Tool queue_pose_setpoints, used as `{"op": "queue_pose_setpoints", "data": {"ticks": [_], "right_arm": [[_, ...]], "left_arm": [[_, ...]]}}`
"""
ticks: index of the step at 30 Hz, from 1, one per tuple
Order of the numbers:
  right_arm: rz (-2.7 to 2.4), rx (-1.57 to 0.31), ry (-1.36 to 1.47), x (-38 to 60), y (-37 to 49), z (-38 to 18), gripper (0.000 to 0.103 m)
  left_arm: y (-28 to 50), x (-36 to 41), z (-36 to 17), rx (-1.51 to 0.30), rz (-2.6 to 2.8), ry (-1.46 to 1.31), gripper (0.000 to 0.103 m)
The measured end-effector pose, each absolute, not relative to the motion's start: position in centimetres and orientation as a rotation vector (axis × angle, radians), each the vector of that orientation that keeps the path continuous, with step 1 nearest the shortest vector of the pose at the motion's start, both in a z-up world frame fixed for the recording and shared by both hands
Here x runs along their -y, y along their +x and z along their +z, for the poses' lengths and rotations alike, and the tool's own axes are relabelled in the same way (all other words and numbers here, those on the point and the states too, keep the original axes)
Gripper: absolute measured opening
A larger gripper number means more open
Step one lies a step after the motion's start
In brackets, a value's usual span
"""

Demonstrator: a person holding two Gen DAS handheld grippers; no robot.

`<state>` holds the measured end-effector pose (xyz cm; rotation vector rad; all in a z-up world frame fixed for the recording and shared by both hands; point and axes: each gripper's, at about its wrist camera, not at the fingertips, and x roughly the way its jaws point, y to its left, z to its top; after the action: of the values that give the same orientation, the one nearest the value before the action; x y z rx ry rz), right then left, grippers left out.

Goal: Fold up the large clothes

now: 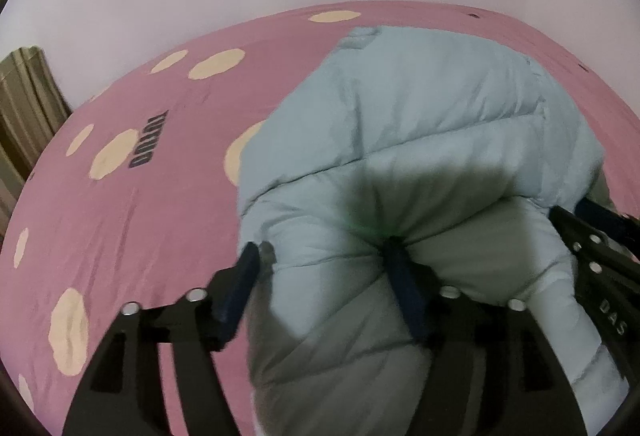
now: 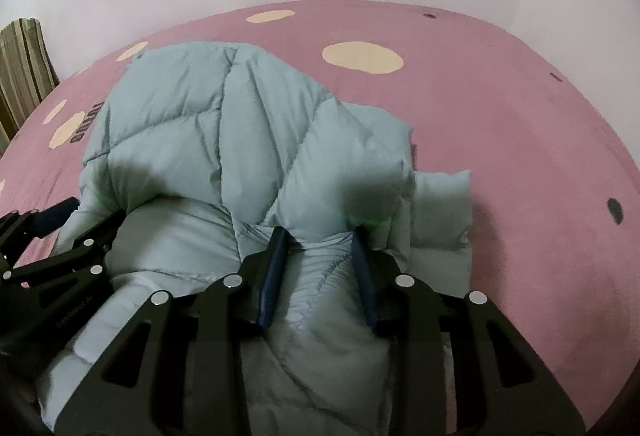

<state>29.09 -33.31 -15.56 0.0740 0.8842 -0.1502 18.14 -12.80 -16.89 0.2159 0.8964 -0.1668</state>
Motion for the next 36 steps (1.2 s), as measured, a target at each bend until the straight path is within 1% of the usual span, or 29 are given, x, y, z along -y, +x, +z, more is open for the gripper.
{"op": "queue_pose_setpoints", "data": {"ticks": [1,2,3,4,7,10,12,23,29,36], "right_arm": [[-0.156,-0.884,0.072,33.2,28.7,-15.1,0.044],[-0.161,-0.881,0.075,33.2,28.4,-14.6,0.052],[-0.169,-0.874,0.083,33.1,27.8,-14.0,0.055],[-0.170,-0.871,0.091,33.2,27.4,-13.7,0.058],[-0.168,-0.874,0.123,33.2,25.8,-12.5,0.060],[-0.177,-0.868,0.137,33.1,24.0,-11.4,0.065],[-0.175,-0.862,0.144,33.0,22.8,-10.7,0.065],[-0.162,-0.821,0.155,32.0,18.1,-6.7,0.077],[-0.165,-0.781,0.162,31.6,16.6,-5.1,0.077],[-0.165,-0.757,0.156,31.1,15.4,-4.1,0.078]], "left_arm": [[18.1,12.5,-16.7,-0.902,-0.167,0.203,0.072],[18.0,12.2,-16.4,-0.910,-0.172,0.188,0.073],[17.8,11.8,-16.1,-0.917,-0.181,0.167,0.073],[17.5,11.5,-15.8,-0.921,-0.188,0.155,0.073],[16.4,10.9,-14.8,-0.920,-0.197,0.140,0.075],[14.6,10.3,-13.6,-0.904,-0.207,0.130,0.075],[13.5,9.8,-13.0,-0.897,-0.205,0.120,0.076],[8.0,7.5,-8.3,-0.825,-0.201,0.065,0.076],[6.1,7.0,-5.7,-0.765,-0.198,0.053,0.078],[4.9,7.0,-4.9,-0.757,-0.209,0.048,0.078]]}}
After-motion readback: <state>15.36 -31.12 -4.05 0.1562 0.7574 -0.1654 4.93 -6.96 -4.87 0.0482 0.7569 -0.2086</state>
